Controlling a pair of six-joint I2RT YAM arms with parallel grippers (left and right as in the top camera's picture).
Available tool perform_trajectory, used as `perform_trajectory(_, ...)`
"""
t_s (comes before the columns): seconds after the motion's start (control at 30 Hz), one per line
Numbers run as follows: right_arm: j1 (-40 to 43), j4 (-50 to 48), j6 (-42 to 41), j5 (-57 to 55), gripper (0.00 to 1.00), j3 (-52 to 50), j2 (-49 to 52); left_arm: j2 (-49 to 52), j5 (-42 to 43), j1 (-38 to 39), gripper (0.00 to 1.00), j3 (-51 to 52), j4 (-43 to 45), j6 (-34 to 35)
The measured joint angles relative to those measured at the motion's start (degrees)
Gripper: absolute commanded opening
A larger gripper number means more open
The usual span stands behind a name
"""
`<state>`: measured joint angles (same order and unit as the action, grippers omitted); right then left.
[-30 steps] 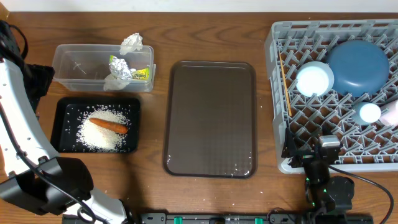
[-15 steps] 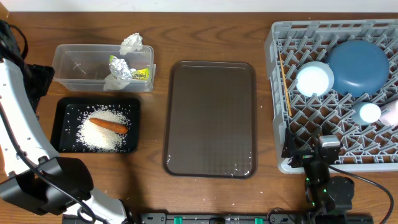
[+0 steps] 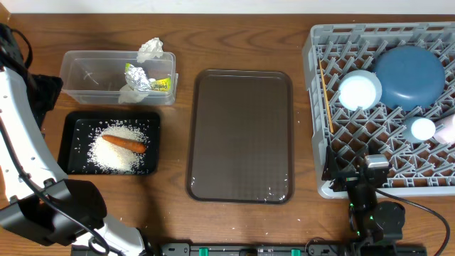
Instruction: Sort waste into correct bins and load items into the dishwasher rack
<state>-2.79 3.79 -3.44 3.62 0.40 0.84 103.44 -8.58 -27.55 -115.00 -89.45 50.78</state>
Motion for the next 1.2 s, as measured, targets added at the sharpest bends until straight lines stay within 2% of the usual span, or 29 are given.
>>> perform_trajectory(0.3, 0.0, 0.0, 0.0, 0.0, 0.99, 0.0, -0.02, 0.0, -0.04, 2.43, 0.98, 0.0, -2.08, 0.04)
perform_trajectory(0.53, 0.0, 0.02, 0.0, -0.02, 0.99, 0.0, -0.02, -4.13, -0.2, 8.28, 0.98, 7.08, 8.2, -1.05)
perform_trajectory(0.73, 0.0, 0.04, 0.0, 0.0, 0.99, 0.0, -0.02, -15.78, -0.33, 11.3, 0.98, 21.79, 21.7, -4.37)
perform_trajectory(1.03, 0.0, 0.0, 0.0, -0.28, 0.99, 0.0, -0.13, -37.16, 5.22, 17.2, 0.98, 52.02, 50.4, -19.8)
perform_trajectory(1.2, 0.0, 0.07, 0.0, -0.42, 0.99, 0.0, -0.17, -49.88, 7.13, 19.19, 0.98, 67.3, 59.19, -23.71)
